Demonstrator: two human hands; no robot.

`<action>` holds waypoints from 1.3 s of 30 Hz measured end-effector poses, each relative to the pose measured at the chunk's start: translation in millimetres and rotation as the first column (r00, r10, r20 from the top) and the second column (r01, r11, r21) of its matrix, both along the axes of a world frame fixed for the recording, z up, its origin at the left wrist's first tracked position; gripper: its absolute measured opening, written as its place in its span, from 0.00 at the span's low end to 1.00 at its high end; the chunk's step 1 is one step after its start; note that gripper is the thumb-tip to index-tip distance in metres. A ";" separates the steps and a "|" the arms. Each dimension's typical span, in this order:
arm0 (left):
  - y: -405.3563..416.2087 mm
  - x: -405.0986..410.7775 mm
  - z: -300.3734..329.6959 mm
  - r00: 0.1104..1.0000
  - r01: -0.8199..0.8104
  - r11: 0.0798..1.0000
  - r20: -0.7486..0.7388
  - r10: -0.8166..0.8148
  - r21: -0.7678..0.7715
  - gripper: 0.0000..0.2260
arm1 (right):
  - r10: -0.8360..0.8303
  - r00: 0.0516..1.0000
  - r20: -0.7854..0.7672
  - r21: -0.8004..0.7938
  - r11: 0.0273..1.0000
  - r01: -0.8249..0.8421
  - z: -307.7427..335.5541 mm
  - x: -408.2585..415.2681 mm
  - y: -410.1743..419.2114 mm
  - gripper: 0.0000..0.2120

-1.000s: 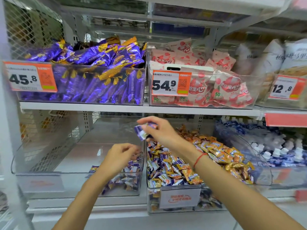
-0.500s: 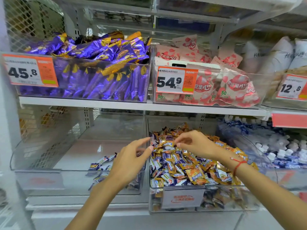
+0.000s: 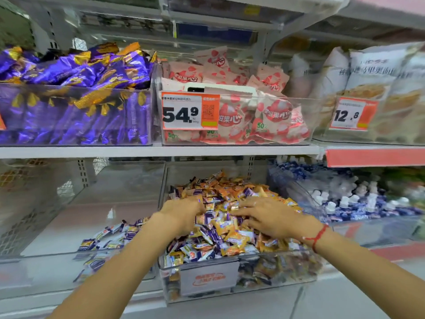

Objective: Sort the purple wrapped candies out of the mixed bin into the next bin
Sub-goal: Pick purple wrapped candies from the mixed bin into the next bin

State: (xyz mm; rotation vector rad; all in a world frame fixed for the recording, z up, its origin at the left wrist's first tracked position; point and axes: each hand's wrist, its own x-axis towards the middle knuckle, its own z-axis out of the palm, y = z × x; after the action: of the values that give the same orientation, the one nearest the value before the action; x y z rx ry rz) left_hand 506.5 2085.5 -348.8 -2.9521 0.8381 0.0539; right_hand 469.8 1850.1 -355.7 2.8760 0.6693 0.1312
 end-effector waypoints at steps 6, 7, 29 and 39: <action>-9.6 6.3 5.7 1.000 -0.009 1.000 0.016 0.009 -0.003 0.16 | -0.072 0.997 -0.030 0.213 0.974 0.077 6.6 2.5 -14.8 0.17; -10.0 4.7 7.3 1.000 -0.009 0.999 0.021 0.010 -0.032 0.16 | -0.077 0.997 -0.002 0.233 0.970 0.075 7.4 0.0 -13.9 0.17; -4.8 -16.7 7.4 0.989 0.144 0.924 0.087 -0.121 -0.354 0.14 | -0.164 0.966 0.198 0.212 0.970 0.121 21.6 -8.9 8.8 0.19; -30.0 -18.1 -11.4 0.982 0.151 0.988 0.118 -0.150 -0.002 0.16 | -0.103 0.991 -0.086 0.287 0.950 0.123 2.3 -19.3 34.3 0.17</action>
State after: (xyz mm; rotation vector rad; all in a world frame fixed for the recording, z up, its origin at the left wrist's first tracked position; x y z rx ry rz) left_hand 488.5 2055.5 -360.1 -2.8575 1.0437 -0.1319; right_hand 450.5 1884.4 -353.5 3.2089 0.5339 0.1227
